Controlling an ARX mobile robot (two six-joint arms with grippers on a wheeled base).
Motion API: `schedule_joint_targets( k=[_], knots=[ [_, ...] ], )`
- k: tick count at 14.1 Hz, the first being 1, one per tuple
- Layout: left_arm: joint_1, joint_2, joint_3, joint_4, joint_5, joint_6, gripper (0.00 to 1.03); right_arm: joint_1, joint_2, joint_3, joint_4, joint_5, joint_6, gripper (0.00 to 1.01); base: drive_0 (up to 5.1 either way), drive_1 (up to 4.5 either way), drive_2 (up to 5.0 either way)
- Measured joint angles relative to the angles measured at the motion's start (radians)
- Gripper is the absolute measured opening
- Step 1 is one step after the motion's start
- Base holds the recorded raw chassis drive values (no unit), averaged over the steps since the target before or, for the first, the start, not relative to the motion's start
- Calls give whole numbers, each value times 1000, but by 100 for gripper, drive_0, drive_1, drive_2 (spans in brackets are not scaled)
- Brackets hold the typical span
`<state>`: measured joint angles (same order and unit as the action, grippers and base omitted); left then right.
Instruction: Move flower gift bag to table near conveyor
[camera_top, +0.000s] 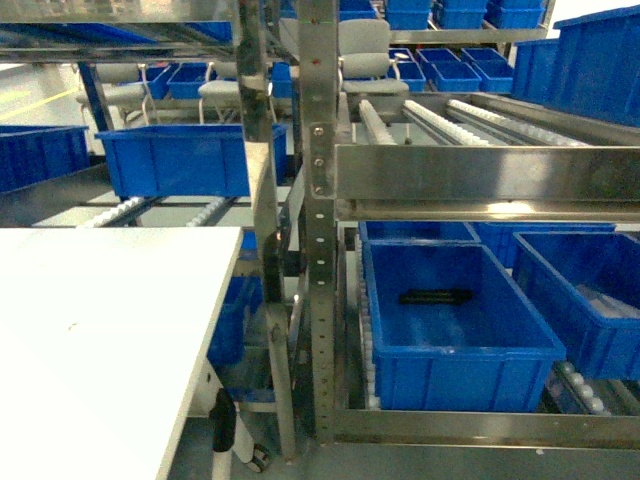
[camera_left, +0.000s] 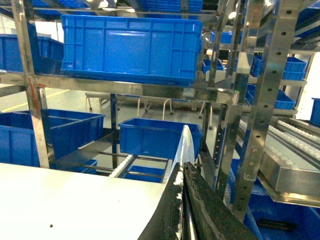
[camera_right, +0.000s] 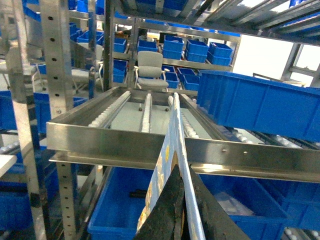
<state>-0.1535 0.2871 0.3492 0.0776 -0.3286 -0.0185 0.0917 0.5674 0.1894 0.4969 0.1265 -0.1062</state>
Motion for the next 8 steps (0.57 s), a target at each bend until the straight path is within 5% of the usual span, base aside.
schedule_joint_targets(
  k=[8],
  knots=[
    [0,0,0,-1,0,0,2,0,0,0,-3,0,0,2,-478,157,336]
  ],
)
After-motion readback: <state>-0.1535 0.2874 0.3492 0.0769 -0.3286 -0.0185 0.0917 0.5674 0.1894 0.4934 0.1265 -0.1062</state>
